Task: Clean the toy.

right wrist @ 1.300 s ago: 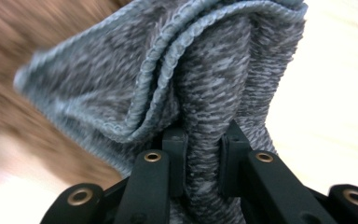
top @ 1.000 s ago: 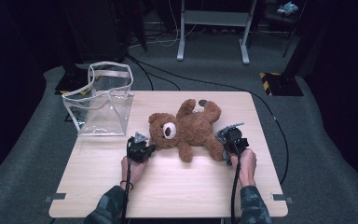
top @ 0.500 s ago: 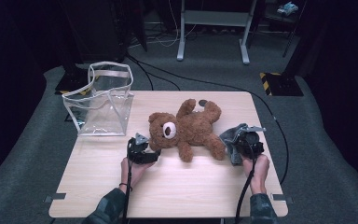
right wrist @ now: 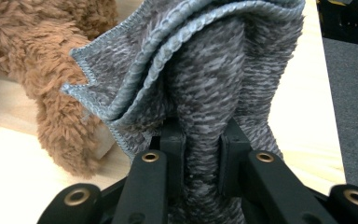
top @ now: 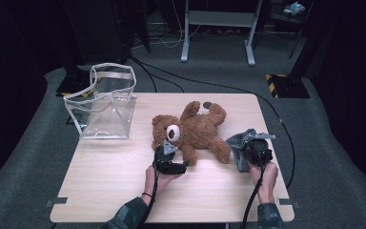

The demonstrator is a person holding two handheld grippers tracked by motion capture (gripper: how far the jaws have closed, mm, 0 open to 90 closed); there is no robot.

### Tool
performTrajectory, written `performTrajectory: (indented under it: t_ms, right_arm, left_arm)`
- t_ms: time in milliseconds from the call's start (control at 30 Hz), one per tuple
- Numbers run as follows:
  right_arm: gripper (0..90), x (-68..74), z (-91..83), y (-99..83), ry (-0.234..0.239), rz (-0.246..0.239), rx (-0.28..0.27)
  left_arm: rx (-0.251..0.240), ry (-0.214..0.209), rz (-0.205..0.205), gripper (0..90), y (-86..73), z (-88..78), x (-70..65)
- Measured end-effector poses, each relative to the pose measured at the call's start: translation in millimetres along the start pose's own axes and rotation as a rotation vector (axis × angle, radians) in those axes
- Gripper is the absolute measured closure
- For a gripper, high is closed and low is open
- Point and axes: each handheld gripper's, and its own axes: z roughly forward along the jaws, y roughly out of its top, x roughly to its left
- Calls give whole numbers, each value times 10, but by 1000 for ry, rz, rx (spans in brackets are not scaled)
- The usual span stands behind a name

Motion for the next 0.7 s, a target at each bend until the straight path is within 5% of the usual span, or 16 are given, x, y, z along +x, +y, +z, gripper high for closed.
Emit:
performTrajectory:
  t_ms: [233, 533, 700]
  right_arm:
    - [761, -19, 17, -22, 4, 22, -2]
    - [761, -57, 37, -59, 6, 30, -4]
    - [761, -62, 38, -73, 6, 40, -3]
  left_arm:
    - [17, 54, 25, 191, 83, 240, -217]
    - [7, 118, 36, 277, 94, 393, -273]
    - [-43, 117, 42, 601, 102, 371, -245]
